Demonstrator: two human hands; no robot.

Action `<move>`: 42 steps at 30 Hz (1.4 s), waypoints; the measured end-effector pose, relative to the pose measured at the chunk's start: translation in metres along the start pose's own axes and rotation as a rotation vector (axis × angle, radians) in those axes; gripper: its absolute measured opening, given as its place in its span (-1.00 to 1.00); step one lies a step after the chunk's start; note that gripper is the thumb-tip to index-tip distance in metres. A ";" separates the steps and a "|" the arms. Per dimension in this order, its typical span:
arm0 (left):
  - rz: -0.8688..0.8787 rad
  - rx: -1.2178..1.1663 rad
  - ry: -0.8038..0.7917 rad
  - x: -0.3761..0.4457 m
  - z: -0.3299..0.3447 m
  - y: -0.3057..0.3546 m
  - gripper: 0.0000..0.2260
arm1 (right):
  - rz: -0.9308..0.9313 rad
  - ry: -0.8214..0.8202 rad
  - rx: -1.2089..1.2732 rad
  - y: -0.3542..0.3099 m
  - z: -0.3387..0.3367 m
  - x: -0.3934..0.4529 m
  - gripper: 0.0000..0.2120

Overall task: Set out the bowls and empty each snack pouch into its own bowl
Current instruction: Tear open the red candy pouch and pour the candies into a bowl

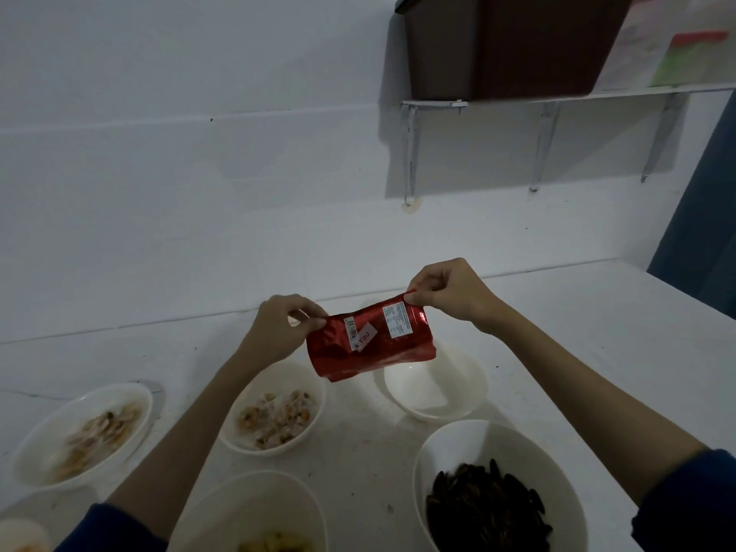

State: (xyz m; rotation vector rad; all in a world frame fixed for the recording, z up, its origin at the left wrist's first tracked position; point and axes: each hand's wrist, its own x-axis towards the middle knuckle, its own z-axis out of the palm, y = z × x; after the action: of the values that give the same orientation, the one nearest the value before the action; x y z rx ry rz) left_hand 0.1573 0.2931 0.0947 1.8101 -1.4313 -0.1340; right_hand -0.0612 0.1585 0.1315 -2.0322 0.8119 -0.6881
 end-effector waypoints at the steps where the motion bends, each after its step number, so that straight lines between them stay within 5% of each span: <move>1: 0.017 0.028 -0.013 0.002 0.001 0.003 -0.94 | 0.010 -0.001 -0.005 0.003 -0.001 -0.002 -0.86; 11: 0.038 0.160 -0.071 0.012 0.019 0.025 -0.94 | 0.074 0.034 -0.105 0.034 -0.006 -0.011 -0.78; 17: 0.053 0.263 -0.066 0.014 0.027 0.037 -0.93 | 0.046 0.043 -0.171 0.047 -0.009 -0.010 -0.98; 23: 0.060 0.309 -0.030 0.013 0.032 0.049 -0.93 | -0.004 0.080 -0.196 0.056 -0.013 -0.012 -0.98; 42: 0.098 0.394 -0.026 0.013 0.040 0.061 -0.92 | -0.106 -0.038 -0.478 0.067 -0.010 -0.007 -0.95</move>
State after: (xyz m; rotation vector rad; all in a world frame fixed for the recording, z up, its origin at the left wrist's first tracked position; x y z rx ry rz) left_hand 0.0939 0.2596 0.1117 2.0489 -1.6486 0.1886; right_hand -0.0929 0.1284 0.0792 -2.5235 0.9154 -0.5456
